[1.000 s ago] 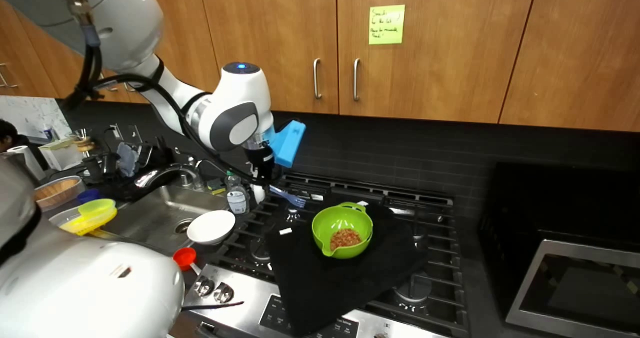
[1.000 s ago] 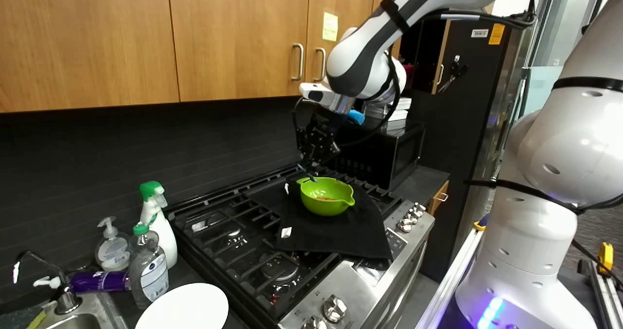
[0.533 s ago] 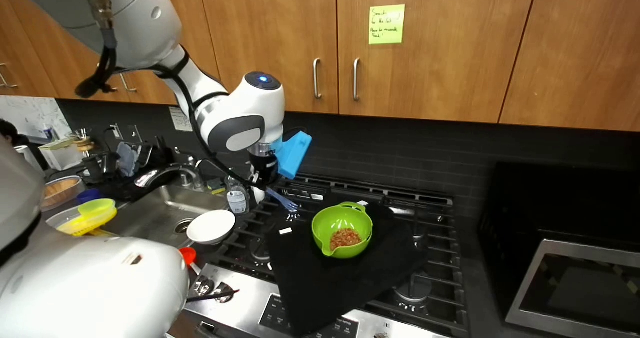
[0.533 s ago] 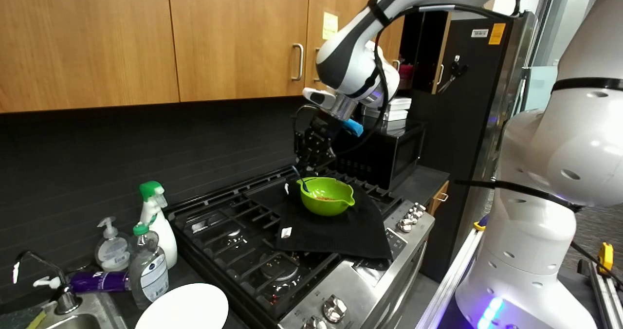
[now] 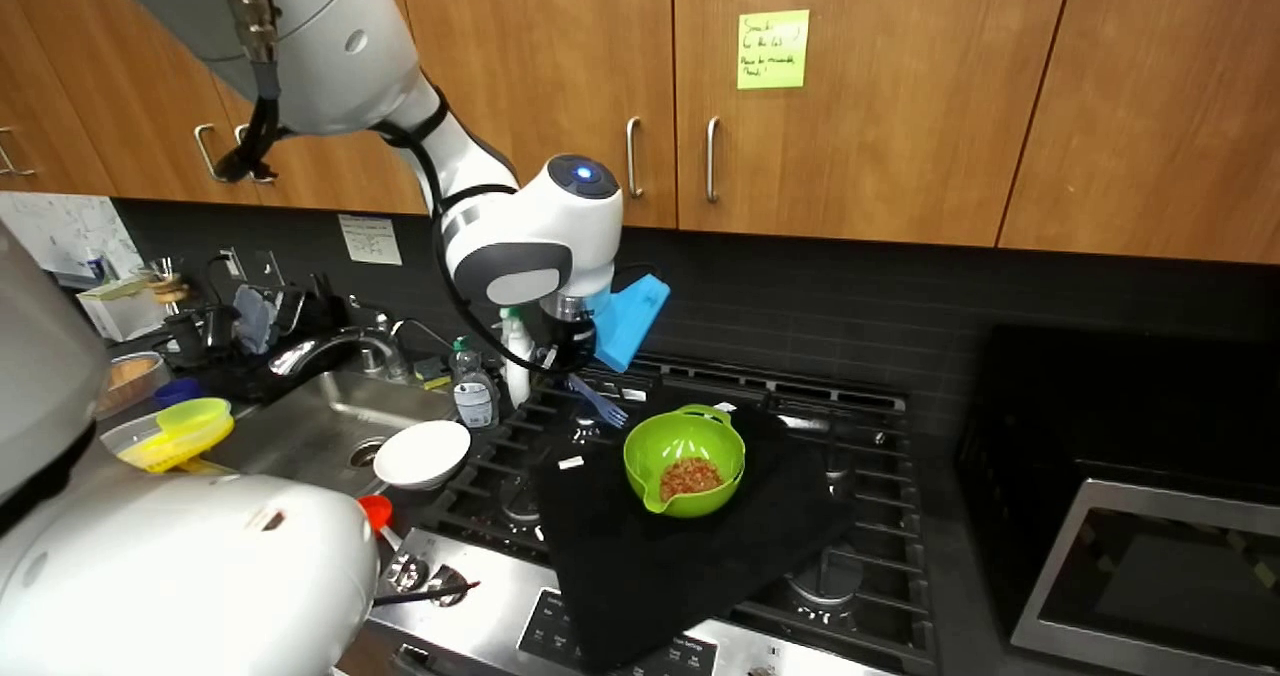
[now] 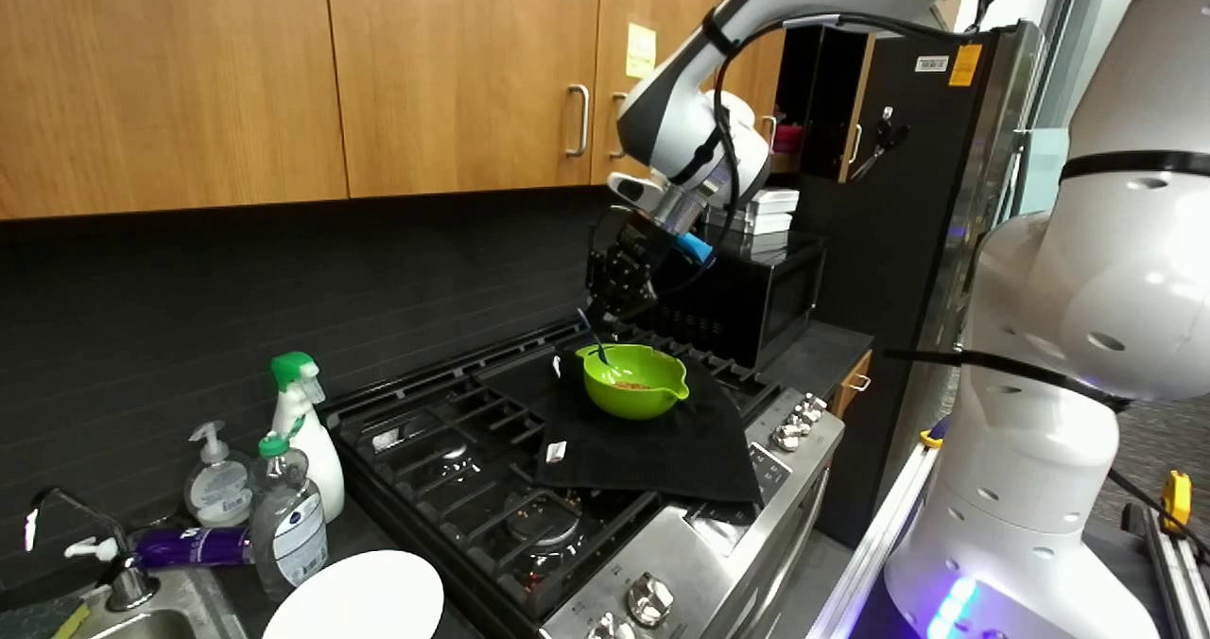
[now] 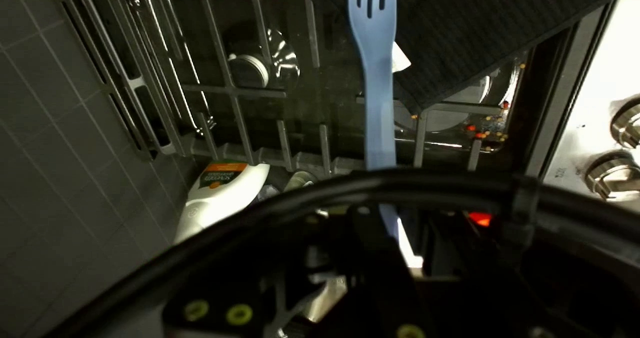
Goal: Use the blue fork to stir the contents in the light green bowl.
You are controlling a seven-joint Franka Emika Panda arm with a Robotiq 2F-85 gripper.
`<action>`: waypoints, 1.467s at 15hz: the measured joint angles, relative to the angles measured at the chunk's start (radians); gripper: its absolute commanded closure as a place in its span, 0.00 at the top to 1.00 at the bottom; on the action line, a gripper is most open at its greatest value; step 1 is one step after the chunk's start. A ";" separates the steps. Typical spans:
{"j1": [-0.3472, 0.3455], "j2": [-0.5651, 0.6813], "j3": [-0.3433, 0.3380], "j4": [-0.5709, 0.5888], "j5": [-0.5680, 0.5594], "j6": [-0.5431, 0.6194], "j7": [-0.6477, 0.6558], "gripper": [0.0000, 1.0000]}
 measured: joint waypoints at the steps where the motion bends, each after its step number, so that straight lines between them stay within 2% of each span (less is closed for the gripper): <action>1: 0.000 0.005 -0.005 0.006 0.015 0.000 -0.012 0.05; 10: 0.000 0.060 -0.029 0.062 0.278 0.000 -0.186 0.05; 17: -0.075 0.070 -0.107 0.066 0.253 0.000 -0.256 0.05; 22: -0.100 0.078 -0.128 0.061 0.253 -0.005 -0.280 0.05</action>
